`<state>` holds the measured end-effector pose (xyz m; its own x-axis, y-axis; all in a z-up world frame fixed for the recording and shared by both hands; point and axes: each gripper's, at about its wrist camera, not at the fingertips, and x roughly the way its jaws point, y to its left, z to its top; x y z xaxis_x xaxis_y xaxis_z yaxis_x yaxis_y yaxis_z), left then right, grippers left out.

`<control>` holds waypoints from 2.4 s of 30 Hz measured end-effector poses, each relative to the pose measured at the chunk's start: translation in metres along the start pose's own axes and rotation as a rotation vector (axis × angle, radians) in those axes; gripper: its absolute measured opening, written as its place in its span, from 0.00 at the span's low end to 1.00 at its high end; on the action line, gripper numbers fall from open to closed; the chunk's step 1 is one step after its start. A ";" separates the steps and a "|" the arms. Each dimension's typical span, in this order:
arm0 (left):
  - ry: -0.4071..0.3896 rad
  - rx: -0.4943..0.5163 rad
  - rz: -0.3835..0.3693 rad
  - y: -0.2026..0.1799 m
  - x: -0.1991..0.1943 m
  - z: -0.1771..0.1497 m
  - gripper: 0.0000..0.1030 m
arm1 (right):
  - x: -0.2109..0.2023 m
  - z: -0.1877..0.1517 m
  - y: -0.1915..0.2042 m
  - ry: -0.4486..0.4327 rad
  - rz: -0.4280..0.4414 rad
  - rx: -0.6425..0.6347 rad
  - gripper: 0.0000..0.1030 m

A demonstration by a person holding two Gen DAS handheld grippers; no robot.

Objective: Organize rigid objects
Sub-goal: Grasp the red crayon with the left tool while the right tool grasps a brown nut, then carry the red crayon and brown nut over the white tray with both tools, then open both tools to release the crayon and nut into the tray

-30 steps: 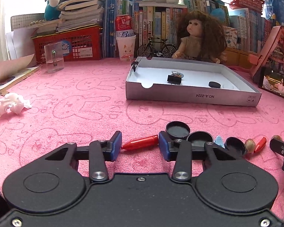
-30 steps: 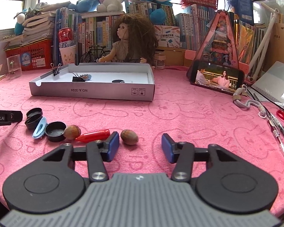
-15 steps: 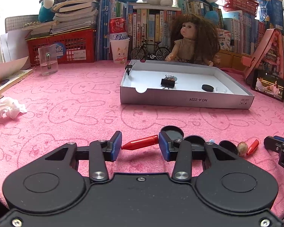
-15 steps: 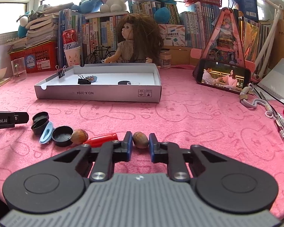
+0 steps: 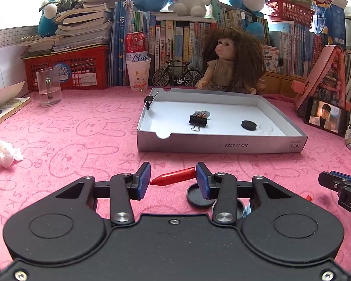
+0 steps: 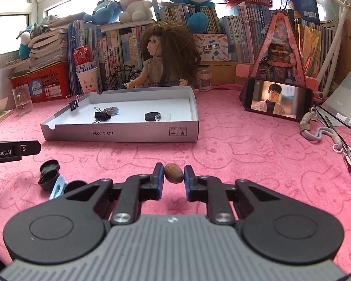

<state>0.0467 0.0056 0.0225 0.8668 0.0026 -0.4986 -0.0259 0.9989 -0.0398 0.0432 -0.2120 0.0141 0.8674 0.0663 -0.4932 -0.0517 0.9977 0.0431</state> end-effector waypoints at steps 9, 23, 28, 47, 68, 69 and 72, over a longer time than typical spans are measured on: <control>-0.016 0.027 -0.042 -0.007 0.021 0.030 0.39 | 0.023 0.028 -0.003 0.005 0.020 0.025 0.22; 0.013 0.018 -0.111 -0.010 0.081 0.072 0.39 | 0.077 0.065 -0.006 0.014 0.020 0.046 0.22; 0.073 0.005 -0.132 -0.011 0.112 0.080 0.39 | 0.103 0.075 -0.008 0.078 0.031 0.074 0.22; 0.133 0.025 -0.077 -0.018 0.159 0.071 0.39 | 0.135 0.076 -0.007 0.134 0.017 0.091 0.22; 0.138 0.044 -0.072 -0.022 0.163 0.067 0.40 | 0.143 0.075 -0.002 0.151 0.006 0.057 0.26; 0.139 0.040 -0.073 -0.022 0.163 0.067 0.40 | 0.144 0.075 -0.002 0.151 0.007 0.058 0.26; 0.142 0.033 -0.071 -0.021 0.162 0.068 0.40 | 0.143 0.075 -0.002 0.147 0.008 0.062 0.27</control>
<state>0.2218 -0.0116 0.0011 0.7870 -0.0724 -0.6127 0.0514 0.9973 -0.0519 0.2046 -0.2053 0.0085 0.7848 0.0793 -0.6146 -0.0232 0.9948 0.0987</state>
